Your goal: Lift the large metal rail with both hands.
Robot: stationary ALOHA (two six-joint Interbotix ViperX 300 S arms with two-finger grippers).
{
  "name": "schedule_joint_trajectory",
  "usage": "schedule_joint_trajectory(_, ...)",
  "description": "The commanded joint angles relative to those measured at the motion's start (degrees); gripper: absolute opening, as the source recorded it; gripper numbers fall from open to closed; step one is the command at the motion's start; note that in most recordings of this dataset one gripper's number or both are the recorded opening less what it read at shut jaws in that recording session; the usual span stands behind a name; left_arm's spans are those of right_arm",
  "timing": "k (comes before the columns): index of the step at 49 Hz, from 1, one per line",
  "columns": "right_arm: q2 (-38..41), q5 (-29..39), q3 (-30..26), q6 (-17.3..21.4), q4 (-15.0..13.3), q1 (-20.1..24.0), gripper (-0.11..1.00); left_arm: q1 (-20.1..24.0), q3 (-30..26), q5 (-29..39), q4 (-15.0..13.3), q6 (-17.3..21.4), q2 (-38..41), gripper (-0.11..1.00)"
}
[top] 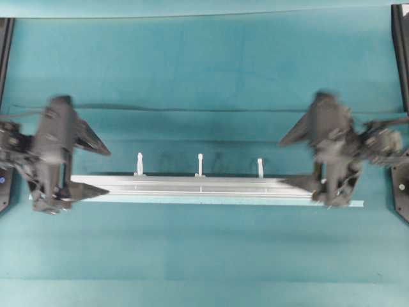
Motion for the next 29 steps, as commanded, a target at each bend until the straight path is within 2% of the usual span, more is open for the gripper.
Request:
schedule_joint_trajectory(1, -3.5, -3.6, 1.3, 0.4, -0.2, -0.6, 0.94, 0.2, 0.0, -0.2, -0.1, -0.1, -2.4, 0.99)
schedule_joint_trajectory(9, -9.9, -6.5, 3.3, 0.5, -0.2, -1.0, 0.94, 0.2, 0.8, -0.3, -0.1, -0.1, -6.1, 0.99)
schedule_joint_trajectory(29, -19.3, -4.0, 5.0, 0.6, 0.0, -1.0, 0.94, 0.5, 0.5, -1.2, -0.1, -0.2, -13.5, 0.98)
